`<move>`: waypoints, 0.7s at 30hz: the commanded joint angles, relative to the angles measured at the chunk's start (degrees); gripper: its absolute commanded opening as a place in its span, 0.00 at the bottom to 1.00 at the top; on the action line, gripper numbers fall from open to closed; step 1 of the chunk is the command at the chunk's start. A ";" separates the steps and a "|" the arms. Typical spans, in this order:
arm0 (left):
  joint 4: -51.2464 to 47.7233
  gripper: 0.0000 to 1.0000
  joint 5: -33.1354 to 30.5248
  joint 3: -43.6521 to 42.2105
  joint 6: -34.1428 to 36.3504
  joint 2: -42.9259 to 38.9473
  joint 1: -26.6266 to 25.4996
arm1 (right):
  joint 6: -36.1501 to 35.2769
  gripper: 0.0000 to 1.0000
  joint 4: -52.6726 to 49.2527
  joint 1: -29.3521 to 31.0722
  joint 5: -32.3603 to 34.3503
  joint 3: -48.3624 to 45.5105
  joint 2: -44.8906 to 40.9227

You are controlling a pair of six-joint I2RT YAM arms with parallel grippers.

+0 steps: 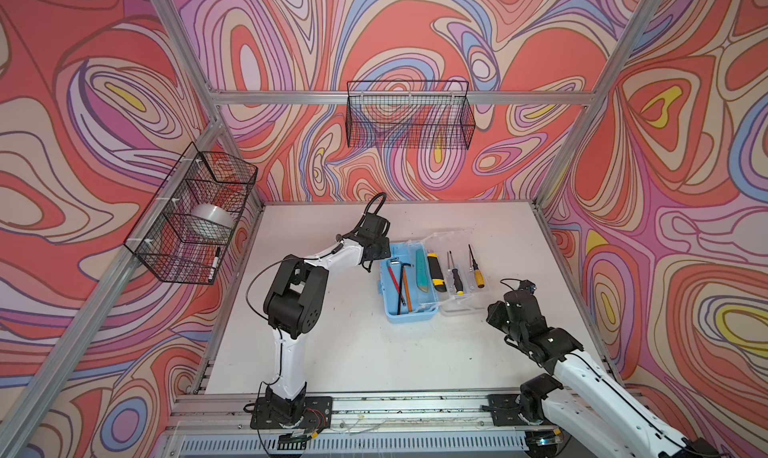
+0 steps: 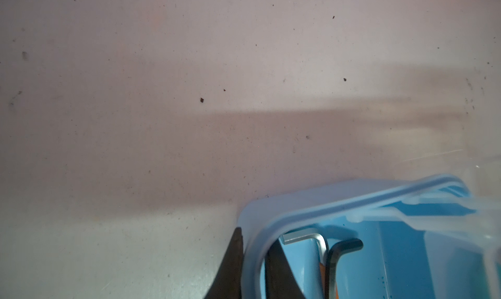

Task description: Pack the tool kit

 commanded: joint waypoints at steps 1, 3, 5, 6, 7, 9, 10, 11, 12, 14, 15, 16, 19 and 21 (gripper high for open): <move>2.00 0.16 2.47 -1.20 -0.10 1.33 0.00 | 0.63 0.33 6.50 -0.37 -0.44 -0.74 2.29; 2.46 0.16 2.68 -1.72 0.14 1.20 -0.04 | 0.54 0.33 8.32 -0.49 0.05 -1.15 3.68; 2.33 0.16 2.80 -1.82 0.31 1.20 -0.02 | 0.62 0.33 10.16 -0.88 0.09 -1.45 5.23; 2.29 0.16 2.92 -1.83 0.47 1.20 -0.01 | 0.60 0.33 11.11 -1.06 -0.28 -1.35 6.16; 2.33 0.16 3.01 -1.86 0.51 1.27 0.05 | 0.48 0.33 11.63 -1.16 -0.42 -1.05 7.03; 2.47 0.16 3.40 -1.73 0.47 1.38 0.04 | 0.95 0.33 11.32 -1.47 0.00 0.17 9.07; 2.38 0.16 3.57 -1.55 0.48 1.46 -0.03 | 0.74 0.33 11.25 -1.59 -0.40 0.86 10.14; 2.33 0.16 3.84 -1.44 0.61 1.51 0.03 | 0.73 0.33 11.44 -1.60 -0.64 1.30 11.00; 2.29 0.16 4.12 -1.33 0.62 1.54 -0.03 | 0.73 0.33 12.06 -1.67 -1.13 1.59 12.11; 2.36 0.16 4.58 -1.27 0.56 1.55 -0.04 | 1.34 0.33 12.66 -2.32 -2.04 2.28 14.19; 2.37 0.16 4.91 -1.26 0.56 1.55 -0.03 | 1.72 0.32 13.03 -2.73 -2.38 2.52 15.44; 2.38 0.16 5.09 -1.24 0.56 1.63 -0.01 | 1.87 0.31 13.59 -3.06 -2.67 2.77 16.41; 2.46 0.15 5.54 -1.24 0.41 1.64 -0.04 | 1.96 0.28 15.78 -3.48 -3.47 2.80 19.02; 2.55 0.12 5.87 -1.33 0.21 1.64 0.05 | 1.95 0.22 16.82 -3.62 -4.01 2.75 20.50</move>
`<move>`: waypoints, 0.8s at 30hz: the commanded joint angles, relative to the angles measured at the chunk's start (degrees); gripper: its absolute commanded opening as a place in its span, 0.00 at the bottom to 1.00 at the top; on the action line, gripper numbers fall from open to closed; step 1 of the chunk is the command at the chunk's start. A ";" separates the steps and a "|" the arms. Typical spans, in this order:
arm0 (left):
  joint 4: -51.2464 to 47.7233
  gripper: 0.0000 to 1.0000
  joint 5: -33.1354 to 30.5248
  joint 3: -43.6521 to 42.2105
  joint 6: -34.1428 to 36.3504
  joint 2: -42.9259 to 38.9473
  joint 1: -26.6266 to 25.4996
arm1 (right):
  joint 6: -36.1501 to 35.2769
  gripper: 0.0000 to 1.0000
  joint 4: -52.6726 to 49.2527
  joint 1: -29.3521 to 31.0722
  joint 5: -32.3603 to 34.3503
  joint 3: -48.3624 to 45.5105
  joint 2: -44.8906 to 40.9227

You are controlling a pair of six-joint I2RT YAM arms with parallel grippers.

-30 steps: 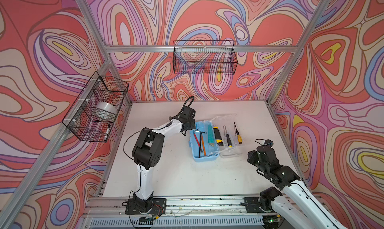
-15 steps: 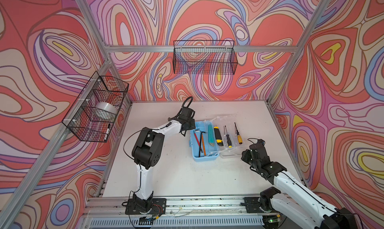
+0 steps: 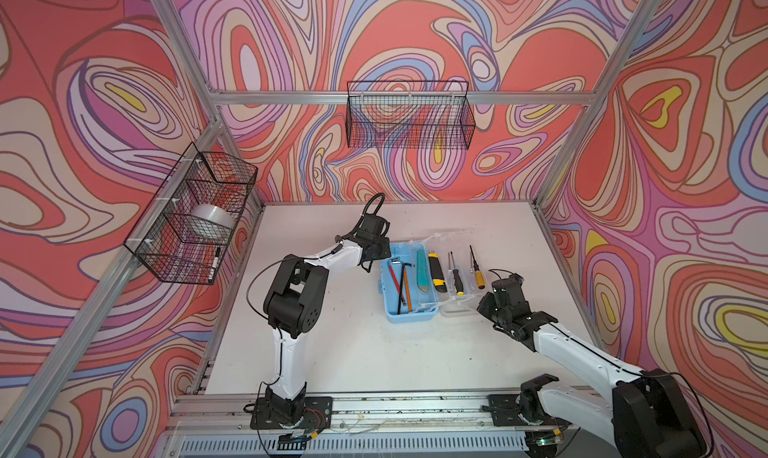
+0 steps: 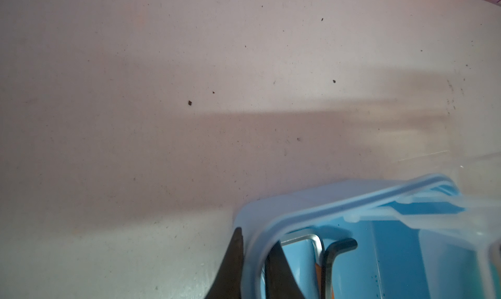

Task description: Pack the tool kit

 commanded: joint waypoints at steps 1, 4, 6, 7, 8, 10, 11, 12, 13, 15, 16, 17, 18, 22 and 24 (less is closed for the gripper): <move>0.32 0.10 3.38 -0.41 0.38 1.51 -0.44 | 0.60 0.20 3.39 -0.53 -1.67 1.13 2.07; 0.35 0.04 4.58 -0.56 0.36 1.42 -0.44 | 1.19 0.11 3.86 -0.63 -2.48 0.79 2.48; 0.24 0.00 5.00 -0.65 0.21 1.12 -0.38 | 1.54 0.02 3.78 -0.67 -3.12 0.54 1.66; 0.26 0.00 5.20 -0.82 -0.05 0.91 -0.41 | 1.72 0.00 3.55 -0.63 -3.23 0.42 0.65; 0.38 0.00 5.44 -1.04 -0.14 0.70 -0.45 | 1.73 0.00 3.10 -0.63 -3.11 0.26 -0.39; 0.78 0.00 5.89 -1.55 -0.36 0.15 -0.56 | 1.45 0.00 1.97 -0.63 -2.32 0.20 -3.06; 0.94 0.00 6.00 -1.74 -0.49 -0.05 -0.60 | 0.91 0.00 1.20 -0.64 -1.45 0.23 -4.63; 0.98 0.00 6.25 -1.79 -0.69 -0.11 -0.73 | 0.67 0.00 0.71 -0.63 -1.33 0.32 -6.05; 0.98 0.00 6.38 -1.80 -0.85 -0.25 -0.87 | 0.15 0.00 -0.16 -0.63 -0.91 0.73 -7.45; 0.69 0.00 6.57 -1.49 -1.45 -0.16 -1.70 | -1.14 0.00 -2.19 -0.54 -0.77 1.89 -10.03; 0.37 0.00 6.13 -1.21 -1.69 -0.10 -2.06 | -1.73 0.00 -3.15 -0.54 -0.69 2.59 -10.93; -0.12 0.00 5.75 -0.74 -1.77 0.06 -2.57 | -2.46 0.00 -3.95 -0.45 -0.71 3.39 -11.62; -0.88 0.00 5.43 -0.09 -1.89 0.28 -3.20 | -3.28 0.00 -4.69 -0.36 -0.84 4.30 -12.11; -1.51 0.00 4.69 1.32 -2.71 0.95 -5.06 | -5.67 0.00 -7.84 2.13 0.64 8.49 -12.29; -1.49 0.00 5.02 1.79 -3.40 1.07 -5.75 | -6.97 0.00 -10.39 6.54 5.16 11.69 -12.76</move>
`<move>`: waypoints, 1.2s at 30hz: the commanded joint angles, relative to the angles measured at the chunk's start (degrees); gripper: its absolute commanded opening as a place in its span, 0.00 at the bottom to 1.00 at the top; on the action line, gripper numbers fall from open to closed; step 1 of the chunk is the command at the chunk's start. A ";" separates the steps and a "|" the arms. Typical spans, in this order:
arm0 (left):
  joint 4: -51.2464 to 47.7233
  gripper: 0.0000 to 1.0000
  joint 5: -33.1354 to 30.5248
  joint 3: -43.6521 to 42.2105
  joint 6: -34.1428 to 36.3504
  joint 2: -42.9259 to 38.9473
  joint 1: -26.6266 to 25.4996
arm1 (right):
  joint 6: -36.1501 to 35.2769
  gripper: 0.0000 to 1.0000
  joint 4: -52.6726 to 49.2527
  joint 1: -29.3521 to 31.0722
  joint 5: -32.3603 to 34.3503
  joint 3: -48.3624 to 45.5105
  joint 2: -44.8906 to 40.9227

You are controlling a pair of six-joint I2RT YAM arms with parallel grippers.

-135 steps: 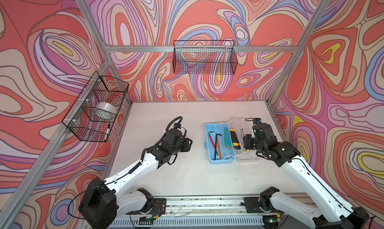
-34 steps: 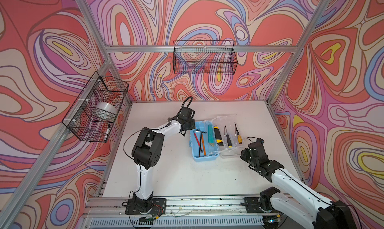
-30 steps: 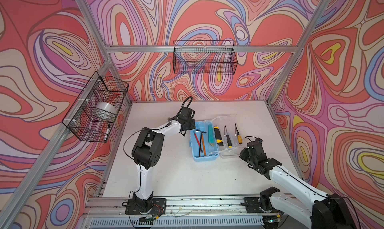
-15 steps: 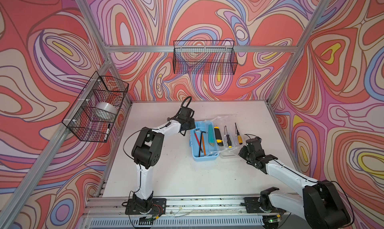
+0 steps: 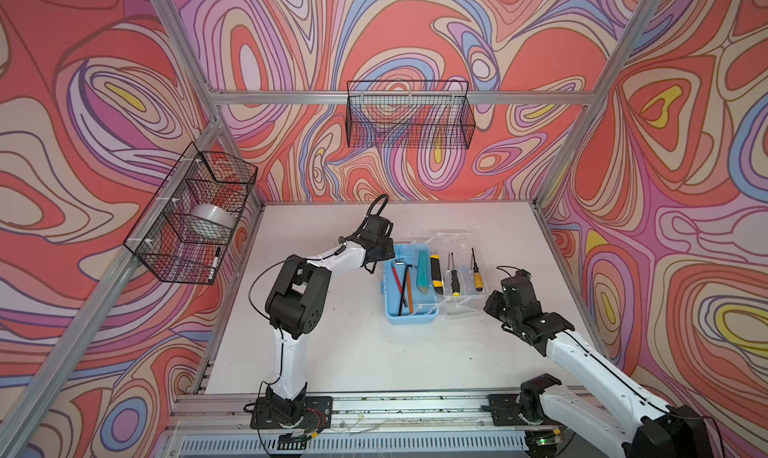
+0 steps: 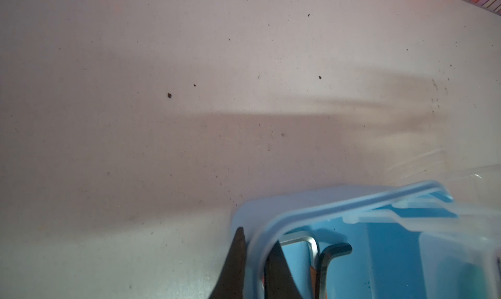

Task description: Pack the tool kit

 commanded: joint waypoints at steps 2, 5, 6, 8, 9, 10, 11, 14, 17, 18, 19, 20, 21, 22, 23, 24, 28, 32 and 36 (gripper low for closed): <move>-1.98 0.00 5.46 1.89 -1.23 1.15 -4.11 | -2.75 0.00 1.56 9.46 7.50 9.11 -1.75; -2.02 0.00 5.33 1.82 -1.65 0.98 -4.42 | -2.87 0.00 -0.11 15.88 11.77 12.72 -0.16; -1.84 0.00 5.34 1.61 -1.90 0.84 -4.42 | -2.83 0.00 -0.38 17.94 13.28 13.69 0.76; -1.91 0.00 5.28 1.59 -2.28 0.74 -4.42 | -2.45 0.00 -1.07 22.65 17.20 15.43 2.88; -1.91 0.00 5.32 1.50 -2.45 0.73 -4.42 | -2.16 0.00 -1.35 25.27 19.35 16.37 4.23; -1.83 0.00 5.26 1.42 -2.69 0.72 -4.42 | -1.93 0.00 -1.50 27.44 20.98 17.24 5.52; -1.74 0.00 5.25 1.33 -2.99 0.72 -4.42 | -1.66 0.00 -1.86 29.74 22.87 18.37 7.02; -1.40 0.00 4.70 1.06 -3.86 0.63 -4.42 | -0.26 0.00 -3.48 35.30 27.84 21.68 11.45; -1.17 0.00 3.86 0.80 -4.47 0.45 -4.42 | 0.45 0.00 -4.10 39.24 30.80 24.34 14.60; -1.22 0.00 3.59 0.87 -4.51 0.44 -4.42 | 0.50 0.00 -3.79 39.82 30.56 24.87 15.11; -1.42 0.00 3.35 0.96 -4.53 0.37 -4.37 | 0.63 0.00 -3.20 40.32 30.04 25.17 15.61; -1.56 0.00 2.98 1.06 -4.70 0.32 -4.37 | 0.48 0.02 -2.55 40.83 29.48 25.48 15.80; -1.64 0.00 2.72 1.06 -4.99 0.24 -4.42 | 0.34 0.04 -1.71 41.07 28.67 25.45 15.85; -1.65 0.00 2.39 1.11 -5.12 0.14 -4.42 | -0.08 0.09 -0.37 41.30 27.56 25.24 15.62; -1.80 0.00 1.95 1.15 -5.30 0.10 -4.42 | -0.49 0.13 1.35 41.50 26.15 24.78 15.22; -2.10 0.00 1.47 1.30 -5.52 0.01 -4.34 | -0.73 0.17 3.05 41.51 24.82 24.17 14.79; -3.70 0.00 -1.99 2.13 -6.28 -0.29 -3.84 | -2.17 0.29 12.49 41.51 17.24 20.97 13.88; -3.67 0.00 -2.79 1.64 -7.08 -1.23 -2.93 | -1.74 0.33 13.27 41.51 13.06 22.11 15.32; -3.15 0.00 -3.36 0.51 -7.44 -2.52 -2.49 | -1.65 0.36 15.31 41.53 11.91 20.27 13.50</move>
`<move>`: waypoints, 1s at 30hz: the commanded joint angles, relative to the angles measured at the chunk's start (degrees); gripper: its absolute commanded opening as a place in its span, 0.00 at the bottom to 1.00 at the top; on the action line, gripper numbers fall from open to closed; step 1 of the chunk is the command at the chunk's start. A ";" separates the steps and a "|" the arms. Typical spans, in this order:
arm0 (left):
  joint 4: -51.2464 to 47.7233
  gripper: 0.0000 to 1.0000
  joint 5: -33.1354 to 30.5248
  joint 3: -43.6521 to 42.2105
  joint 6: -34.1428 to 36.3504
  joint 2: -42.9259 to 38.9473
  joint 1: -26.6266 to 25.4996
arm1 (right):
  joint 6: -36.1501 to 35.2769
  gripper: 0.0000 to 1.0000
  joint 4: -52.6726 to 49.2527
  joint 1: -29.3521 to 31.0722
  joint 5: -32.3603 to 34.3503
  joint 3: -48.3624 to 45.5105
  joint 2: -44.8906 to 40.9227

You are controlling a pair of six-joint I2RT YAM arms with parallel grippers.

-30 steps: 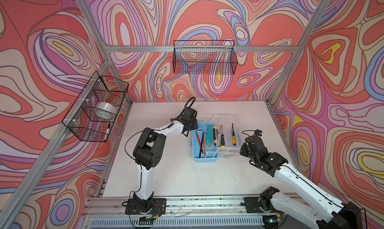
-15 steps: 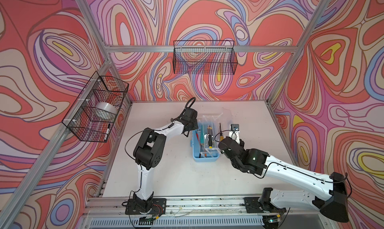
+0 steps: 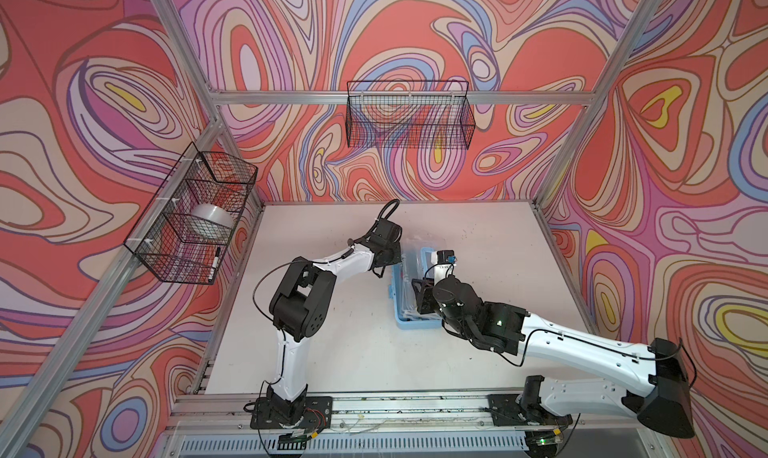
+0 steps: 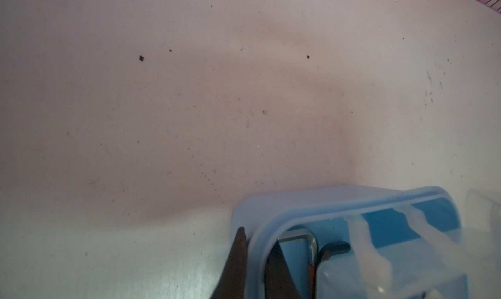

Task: Pack the tool kit
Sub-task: 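Swing the clear lid over onto the blue box with the right gripper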

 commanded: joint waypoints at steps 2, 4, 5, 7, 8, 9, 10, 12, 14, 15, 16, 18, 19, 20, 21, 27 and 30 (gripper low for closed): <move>-1.16 0.00 -1.13 -0.26 -1.28 -3.15 0.85 | 0.31 0.38 3.33 0.07 -3.63 -2.29 -2.20; -0.54 0.00 -1.23 -1.16 -1.06 -3.92 1.00 | -0.10 0.42 3.35 0.07 -3.52 -3.01 -3.12; -0.03 0.01 -1.35 -1.70 -0.89 -4.34 1.09 | -0.34 0.45 3.38 0.08 -3.26 -3.50 -3.59; 1.22 0.18 -1.29 -3.10 -0.14 -5.50 1.12 | -0.50 0.48 4.14 0.07 -2.48 -5.05 -4.86; 1.56 0.24 -1.39 -3.49 0.23 -5.95 1.11 | -0.46 0.49 4.45 0.07 -2.26 -5.67 -5.30; 1.57 0.28 -1.53 -3.72 0.69 -6.30 1.10 | -0.28 0.50 4.41 0.09 -2.15 -6.05 -5.47; 1.11 0.31 -2.04 -3.57 1.24 -6.61 1.12 | -0.05 0.50 3.98 0.11 -2.07 -6.11 -5.38; -0.08 0.32 -3.19 -2.91 2.34 -6.79 1.12 | 0.56 0.50 3.29 0.07 -2.23 -5.93 -4.80; -1.24 0.34 -4.43 -2.58 3.09 -7.02 1.21 | 1.06 0.49 3.07 0.09 -2.33 -5.84 -3.97; -1.59 0.36 -4.85 -2.71 3.47 -7.28 1.25 | 1.33 0.49 3.17 0.07 -2.36 -5.76 -3.56; -1.72 0.38 -5.31 -2.92 3.78 -7.65 1.32 | 1.34 0.49 3.21 0.07 -2.32 -5.75 -3.26; -1.75 0.40 -6.20 -3.84 4.18 -8.51 1.56 | 1.62 0.49 3.23 0.07 -1.65 -5.76 -2.95; -1.73 0.42 -6.45 -4.43 4.40 -9.12 1.77 | 1.73 0.49 3.13 0.11 -1.31 -5.84 -2.97; -1.70 0.44 -6.84 -5.00 4.41 -9.68 1.97 | 1.64 0.49 3.42 0.07 -1.05 -6.09 -3.13; -1.47 0.45 -7.22 -5.93 4.48 -10.41 2.10 | 1.62 0.49 3.64 0.09 -0.64 -6.38 -3.44; 2.86 0.46 -7.48 -14.00 5.67 -16.21 3.04 | 2.69 0.49 4.50 0.10 2.47 -8.47 -5.16; 9.61 0.46 -5.97 -22.41 7.09 -21.15 2.66 | 3.75 0.50 4.47 0.05 5.80 -9.44 -5.08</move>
